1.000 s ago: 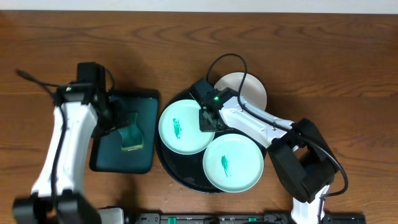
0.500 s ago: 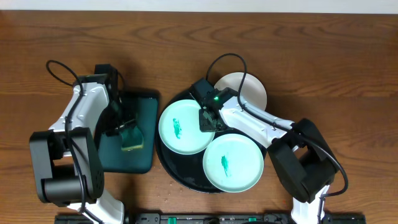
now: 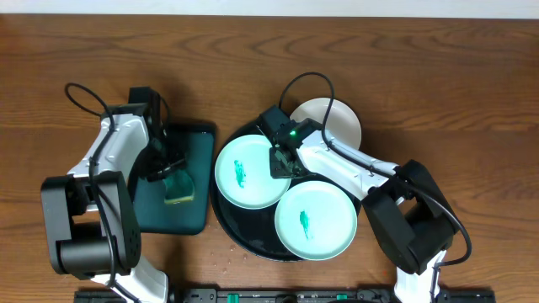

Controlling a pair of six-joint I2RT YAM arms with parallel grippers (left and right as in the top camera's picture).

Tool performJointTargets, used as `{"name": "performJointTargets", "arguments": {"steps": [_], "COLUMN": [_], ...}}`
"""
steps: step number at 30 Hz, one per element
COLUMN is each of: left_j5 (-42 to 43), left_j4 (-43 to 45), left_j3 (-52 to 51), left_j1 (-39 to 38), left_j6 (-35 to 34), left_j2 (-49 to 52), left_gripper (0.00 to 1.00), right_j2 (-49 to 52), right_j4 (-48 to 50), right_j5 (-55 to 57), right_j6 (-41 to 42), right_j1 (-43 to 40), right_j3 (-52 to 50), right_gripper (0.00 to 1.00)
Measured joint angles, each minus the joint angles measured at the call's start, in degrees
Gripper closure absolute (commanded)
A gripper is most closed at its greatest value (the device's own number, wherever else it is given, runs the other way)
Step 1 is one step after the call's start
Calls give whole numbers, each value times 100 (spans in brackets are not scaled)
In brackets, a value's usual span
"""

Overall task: Clean dirty plates on tray and stack at the side
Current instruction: 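Grasp the green sponge with the left gripper and lift it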

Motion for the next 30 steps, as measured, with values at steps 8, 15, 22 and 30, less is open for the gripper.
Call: {"name": "performJointTargets", "arguments": {"steps": [8,15,22,30], "left_j5": [68,92,111,131], "left_j4": [33,-105,-122,240], "left_j3": [-96,-114,-125,-378], "left_j1": [0,0,0,0], "left_j6": [-2,-24,2,2], "left_j2": [-2,-2,-4,-59], "left_gripper": [61,68,93,93], "right_j2": [0,0,0,0], "right_j4": [-2,-28,-28,-42], "right_j5": [0,0,0,2], "right_j6": [-2,-24,-46,-48], "right_j1": [0,0,0,0], "right_j3": [0,9,9,13], "right_gripper": [99,99,99,99]}}
